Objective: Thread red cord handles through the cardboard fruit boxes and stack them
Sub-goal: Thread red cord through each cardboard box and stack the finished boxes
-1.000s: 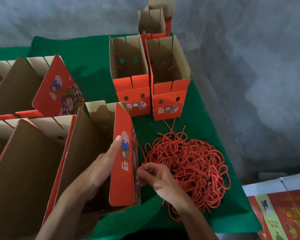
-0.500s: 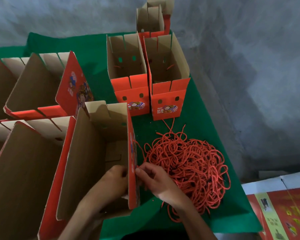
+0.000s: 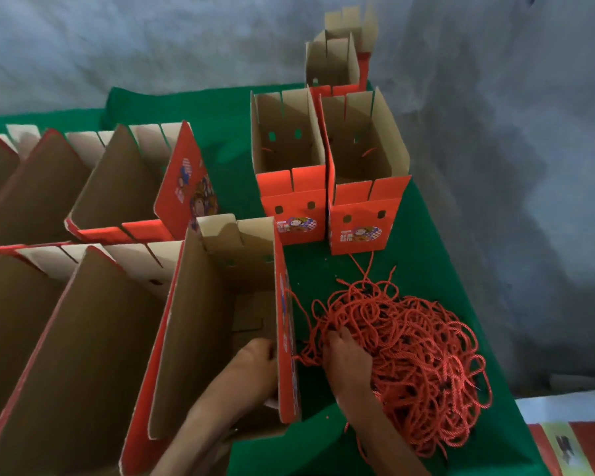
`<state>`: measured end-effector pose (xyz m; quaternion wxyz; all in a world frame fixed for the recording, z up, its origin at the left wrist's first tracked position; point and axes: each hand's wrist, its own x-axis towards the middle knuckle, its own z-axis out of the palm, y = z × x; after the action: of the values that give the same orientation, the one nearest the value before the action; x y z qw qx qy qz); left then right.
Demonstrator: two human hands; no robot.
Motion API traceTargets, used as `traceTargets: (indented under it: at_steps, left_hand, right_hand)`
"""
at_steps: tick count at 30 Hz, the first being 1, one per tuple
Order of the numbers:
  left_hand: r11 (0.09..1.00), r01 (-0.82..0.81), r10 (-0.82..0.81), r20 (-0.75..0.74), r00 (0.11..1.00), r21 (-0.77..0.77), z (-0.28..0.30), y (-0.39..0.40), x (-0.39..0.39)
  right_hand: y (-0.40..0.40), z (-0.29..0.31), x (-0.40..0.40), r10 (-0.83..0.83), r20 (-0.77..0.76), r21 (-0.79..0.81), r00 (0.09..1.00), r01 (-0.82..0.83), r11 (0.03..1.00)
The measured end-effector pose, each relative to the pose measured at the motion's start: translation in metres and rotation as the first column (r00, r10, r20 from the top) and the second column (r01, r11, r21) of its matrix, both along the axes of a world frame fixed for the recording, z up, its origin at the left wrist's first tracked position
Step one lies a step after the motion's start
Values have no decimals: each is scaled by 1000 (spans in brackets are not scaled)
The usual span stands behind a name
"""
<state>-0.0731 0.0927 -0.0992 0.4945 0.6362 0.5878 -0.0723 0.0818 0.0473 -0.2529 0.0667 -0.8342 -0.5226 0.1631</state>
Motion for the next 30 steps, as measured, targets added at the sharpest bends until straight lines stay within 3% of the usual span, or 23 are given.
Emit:
traceTargets:
  at_steps: [4,8,10,13,16,19,21,24,27,30]
  left_hand:
    - [999,-47,47,2,999,-22,16,-4,-3]
    - [981,-140,147,39,988,-131,28,-3,-10]
    - [991,-123,124,20,992,-57,30,-4,-15]
    - [967,-88,84,26,996,238,38,-6,-22]
    - [798,-30,0,50,999,603,58,-2,-35]
    - [615,1,-96,74,993,789,77,8,-52]
    - [563,33,-149,62,987,826,83,20,-63]
    - [572,236,-270,-91,959,785,86,40,-74]
    - [485,425,-388,-248,888,765,82,47,-77]
    - [406,509,-421,-339,841,759,87,48,-71]
  right_hand:
    - [4,13,3,-88,-166,101,982,106,989]
    - [5,46,0,-127,-491,235,862,272,933]
    - [7,72,-2,-71,-623,311,779,330,891]
    - [9,123,-7,26,-785,268,619,301,915]
    - [9,161,-12,107,-785,232,610,129,964]
    - [12,174,-11,158,-650,250,743,13,968]
    - [14,179,-3,177,-670,261,721,6,965]
    - [20,185,13,209,-641,366,739,54,929]
    - [28,189,36,204,-634,408,746,98,908]
    - [33,195,60,207,-677,403,706,120,907]
